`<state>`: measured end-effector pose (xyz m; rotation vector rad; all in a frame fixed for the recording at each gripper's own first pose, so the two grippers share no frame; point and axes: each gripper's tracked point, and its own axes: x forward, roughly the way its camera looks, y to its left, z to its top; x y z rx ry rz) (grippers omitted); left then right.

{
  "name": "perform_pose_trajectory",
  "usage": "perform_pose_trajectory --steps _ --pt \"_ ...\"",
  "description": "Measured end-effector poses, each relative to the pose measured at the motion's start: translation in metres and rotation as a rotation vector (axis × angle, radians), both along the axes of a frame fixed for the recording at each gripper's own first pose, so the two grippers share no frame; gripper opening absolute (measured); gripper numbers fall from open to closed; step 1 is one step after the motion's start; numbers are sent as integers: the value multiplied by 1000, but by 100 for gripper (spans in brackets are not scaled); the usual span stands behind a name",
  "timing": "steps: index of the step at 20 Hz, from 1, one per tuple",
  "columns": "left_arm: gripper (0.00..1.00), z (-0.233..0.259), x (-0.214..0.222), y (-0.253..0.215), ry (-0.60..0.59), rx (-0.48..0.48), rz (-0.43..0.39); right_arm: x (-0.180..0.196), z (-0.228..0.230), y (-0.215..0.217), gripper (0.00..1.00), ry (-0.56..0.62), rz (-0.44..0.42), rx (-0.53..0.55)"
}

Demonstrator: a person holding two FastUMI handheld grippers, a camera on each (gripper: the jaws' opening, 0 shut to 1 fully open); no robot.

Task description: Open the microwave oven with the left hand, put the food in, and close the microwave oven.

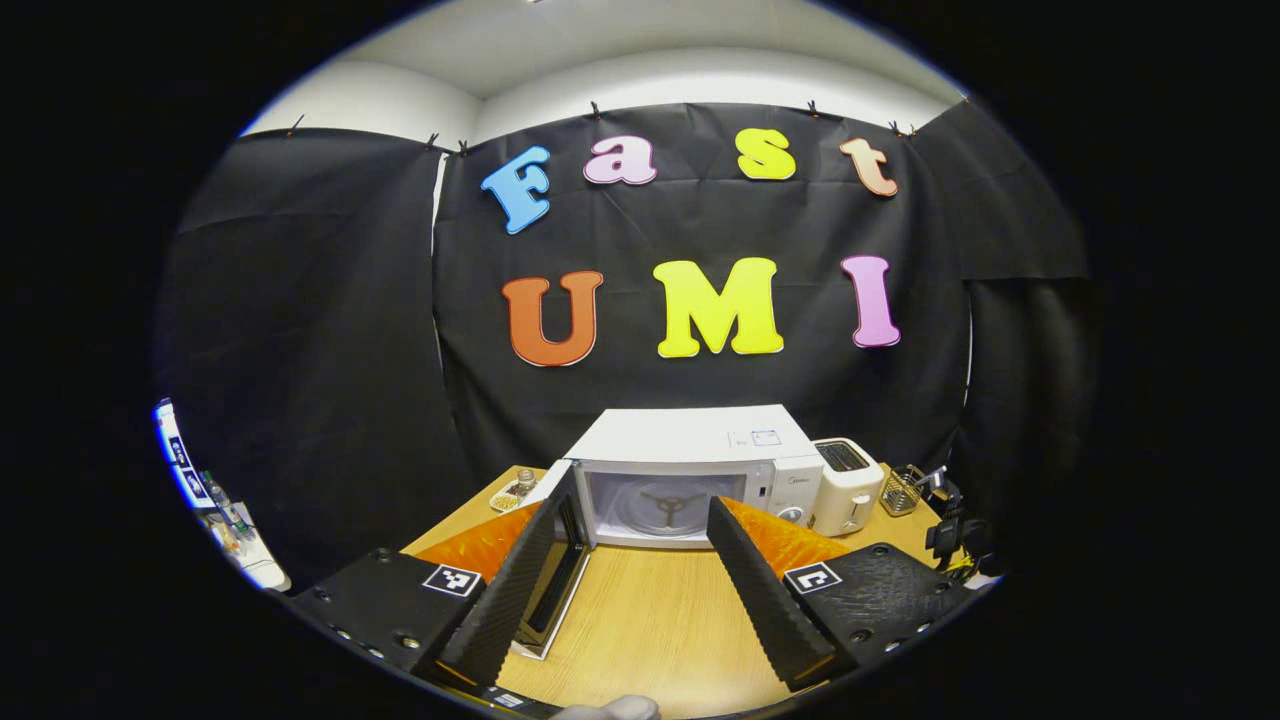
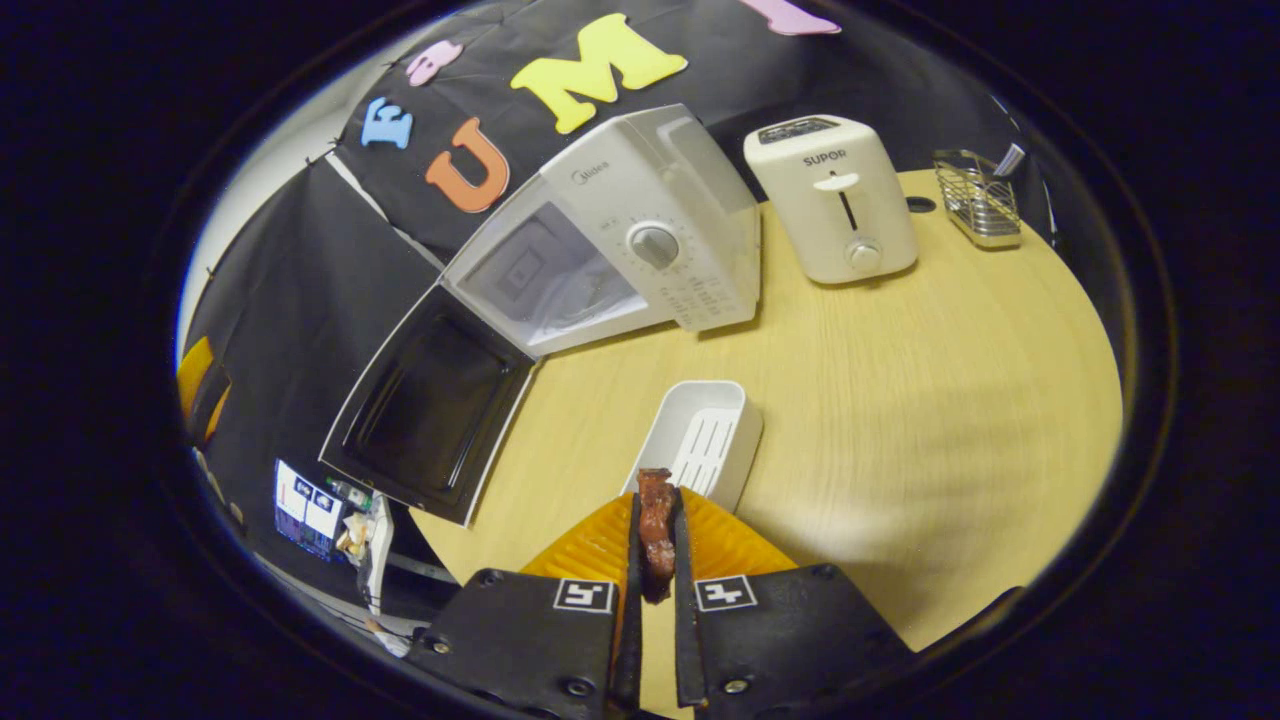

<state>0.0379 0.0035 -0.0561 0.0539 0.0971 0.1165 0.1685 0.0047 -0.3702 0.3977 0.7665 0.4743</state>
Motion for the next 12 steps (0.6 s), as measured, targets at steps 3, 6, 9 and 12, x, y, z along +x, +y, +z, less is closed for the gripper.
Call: perform_pose_trajectory --steps 3,6,9,12 --pt "94 -1 1 13 -14 -11 -12 7 45 7 17 -69 -21 11" --pt "94 -3 2 28 -18 -4 -41 19 96 26 17 -158 -71 31" --pt "94 -6 5 38 -13 -7 -95 35 139 65 16 -233 -129 108" --pt "95 -10 8 48 0 2 -156 60 157 112 16 -285 -211 181"
